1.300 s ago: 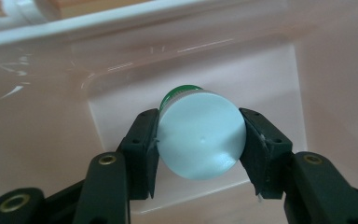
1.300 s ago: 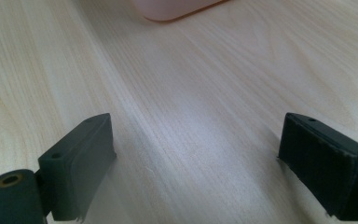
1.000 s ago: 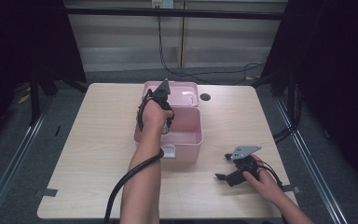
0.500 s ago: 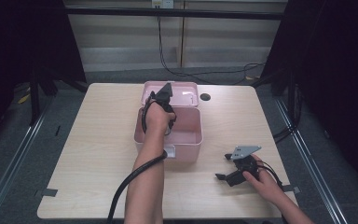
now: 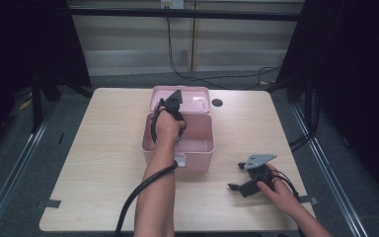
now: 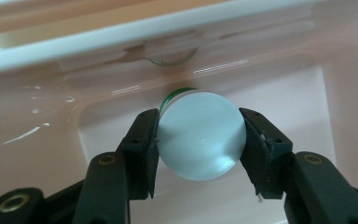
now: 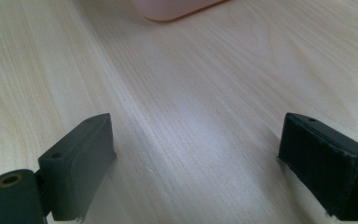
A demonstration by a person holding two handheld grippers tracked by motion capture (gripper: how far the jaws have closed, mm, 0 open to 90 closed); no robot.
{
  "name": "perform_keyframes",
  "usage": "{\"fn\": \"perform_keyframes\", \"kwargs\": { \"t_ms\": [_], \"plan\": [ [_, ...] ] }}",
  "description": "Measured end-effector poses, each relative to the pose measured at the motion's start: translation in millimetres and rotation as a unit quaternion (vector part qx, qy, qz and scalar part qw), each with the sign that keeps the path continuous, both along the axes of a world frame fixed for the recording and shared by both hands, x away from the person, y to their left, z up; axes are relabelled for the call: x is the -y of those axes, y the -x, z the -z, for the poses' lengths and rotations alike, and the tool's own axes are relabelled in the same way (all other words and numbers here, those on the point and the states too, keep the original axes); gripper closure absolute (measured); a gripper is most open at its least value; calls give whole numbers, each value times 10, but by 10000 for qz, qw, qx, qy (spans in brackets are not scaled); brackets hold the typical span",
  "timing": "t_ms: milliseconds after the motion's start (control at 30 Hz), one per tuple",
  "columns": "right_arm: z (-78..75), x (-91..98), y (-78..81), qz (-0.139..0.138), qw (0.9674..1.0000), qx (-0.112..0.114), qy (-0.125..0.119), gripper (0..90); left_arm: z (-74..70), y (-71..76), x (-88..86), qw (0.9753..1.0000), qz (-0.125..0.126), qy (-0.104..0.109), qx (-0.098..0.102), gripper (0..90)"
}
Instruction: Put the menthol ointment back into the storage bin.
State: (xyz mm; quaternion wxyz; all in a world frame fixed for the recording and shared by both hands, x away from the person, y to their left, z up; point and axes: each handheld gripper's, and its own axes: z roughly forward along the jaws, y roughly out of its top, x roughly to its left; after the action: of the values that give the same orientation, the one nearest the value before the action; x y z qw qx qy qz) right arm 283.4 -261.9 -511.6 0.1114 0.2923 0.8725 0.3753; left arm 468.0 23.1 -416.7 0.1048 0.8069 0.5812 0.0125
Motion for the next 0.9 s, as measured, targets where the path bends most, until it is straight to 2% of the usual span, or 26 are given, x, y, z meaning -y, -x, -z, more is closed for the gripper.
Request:
{"fn": "perform_keyframes", "kwargs": {
  "t_ms": [700, 900],
  "plan": [
    [0, 0, 1, 5, 10000, -5, -2, 97, 82, -5, 3, 9998, 39, -75, 160, 501],
    [0, 0, 0, 0, 10000, 0, 0, 97, 92, -4, -7, 9999, -5, -68, 145, 501]
  ]
}}
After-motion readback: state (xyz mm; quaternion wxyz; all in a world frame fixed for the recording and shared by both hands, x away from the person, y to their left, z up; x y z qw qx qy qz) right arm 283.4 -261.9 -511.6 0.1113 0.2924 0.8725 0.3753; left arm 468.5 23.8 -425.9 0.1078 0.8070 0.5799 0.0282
